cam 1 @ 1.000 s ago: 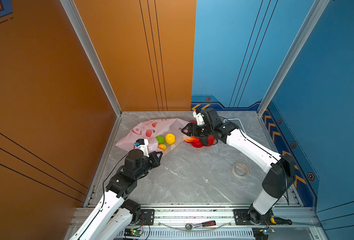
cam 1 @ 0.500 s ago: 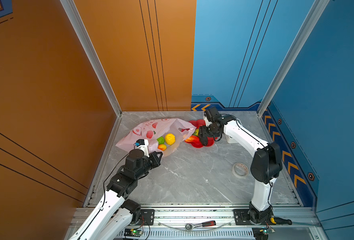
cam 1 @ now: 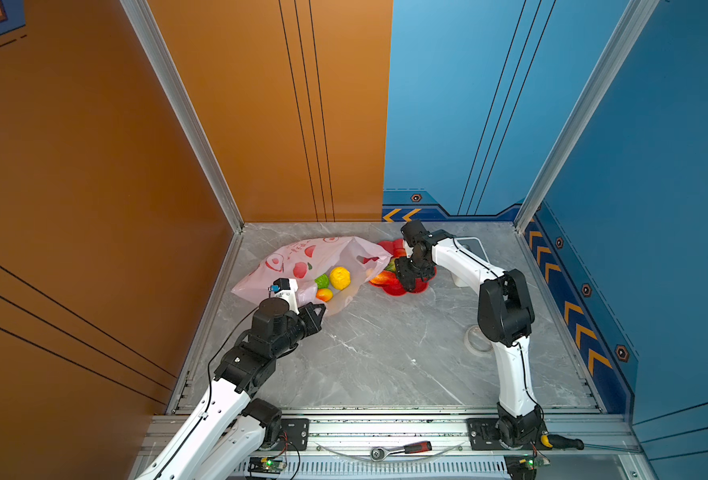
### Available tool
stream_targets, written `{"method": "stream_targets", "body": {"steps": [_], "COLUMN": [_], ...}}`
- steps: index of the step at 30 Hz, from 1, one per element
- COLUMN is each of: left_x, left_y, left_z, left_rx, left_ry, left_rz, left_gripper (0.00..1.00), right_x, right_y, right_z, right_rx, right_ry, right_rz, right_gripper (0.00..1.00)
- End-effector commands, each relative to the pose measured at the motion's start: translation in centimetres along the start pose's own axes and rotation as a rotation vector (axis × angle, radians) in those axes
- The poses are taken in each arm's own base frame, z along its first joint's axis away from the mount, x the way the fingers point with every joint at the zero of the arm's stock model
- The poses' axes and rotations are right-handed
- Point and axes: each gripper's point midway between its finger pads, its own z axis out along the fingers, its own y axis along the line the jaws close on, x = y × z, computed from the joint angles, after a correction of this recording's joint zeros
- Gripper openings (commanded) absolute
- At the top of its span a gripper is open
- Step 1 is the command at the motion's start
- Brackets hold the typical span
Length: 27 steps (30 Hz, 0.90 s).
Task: Place the fruits into the plastic bag
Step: 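Reach the right gripper into the bowl toward the dark brown avocado, then grasp the dark brown avocado with the right gripper and lift it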
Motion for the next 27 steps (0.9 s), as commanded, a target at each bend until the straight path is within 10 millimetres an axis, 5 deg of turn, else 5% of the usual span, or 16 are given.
{"method": "stream_targets", "body": {"steps": [1,27], "left_x": [-0.1,-0.3], "left_y": [0.2,0.2], "left_z": [0.1,-0.3], "left_rx": [-0.010,-0.018], "left_ry": [-0.012,-0.007], "left_rz": [0.005,0.011], "left_gripper": [0.00,0.00], "right_x": [-0.2,-0.5], "right_y": [-1.1,-1.8], "right_z": [0.3,4.0], "right_rx": [0.033,0.039], "right_ry": [0.014,0.058], "right_rz": [0.011,0.041], "right_gripper": [0.76,0.67]}}
